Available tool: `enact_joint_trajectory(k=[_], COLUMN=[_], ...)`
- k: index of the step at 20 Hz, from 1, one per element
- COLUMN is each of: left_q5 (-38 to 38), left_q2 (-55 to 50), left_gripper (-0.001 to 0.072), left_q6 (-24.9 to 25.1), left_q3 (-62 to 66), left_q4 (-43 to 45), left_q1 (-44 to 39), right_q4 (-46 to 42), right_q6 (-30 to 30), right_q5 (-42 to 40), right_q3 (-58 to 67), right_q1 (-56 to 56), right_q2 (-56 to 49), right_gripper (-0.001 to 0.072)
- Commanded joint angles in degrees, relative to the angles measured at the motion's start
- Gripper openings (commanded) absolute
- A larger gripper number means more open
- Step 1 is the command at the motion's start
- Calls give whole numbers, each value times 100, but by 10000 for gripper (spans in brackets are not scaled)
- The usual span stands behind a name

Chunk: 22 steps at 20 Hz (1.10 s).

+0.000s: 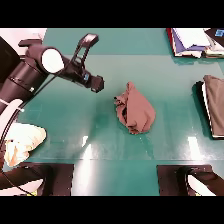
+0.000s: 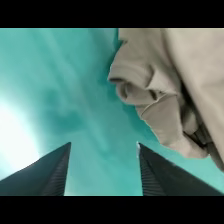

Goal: Fold the shirts.

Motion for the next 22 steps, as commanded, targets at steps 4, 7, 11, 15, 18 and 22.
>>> enact_joint_trajectory(k=[4,7,11,15,18,22], left_q5=[1244,1587,1880,2267,2586,2033], left_q2=[-846,-1311,-1582,-1611,-1598,-1456], left_gripper=[502,501,501,499,87,26], left_q6=[1051,1178,1174,1088,1095,1086], left_q3=[-1152,-1152,-1152,-1147,-1099,-706], left_q4=[-3119,-3543,-3552,-3519,-3515,-3049], left_q1=[197,13,-271,-293,-219,330], right_q4=[13,2,0,0,0,-2], right_q6=[2,2,2,2,2,2], right_q5=[33,201,306,317,413,839], right_q3=[-4,-7,-7,-7,-11,-448], right_q1=[2,2,2,2,2,0], right_q2=[-2,-4,-4,-4,-4,68], right_gripper=[24,23,23,23,24,23])
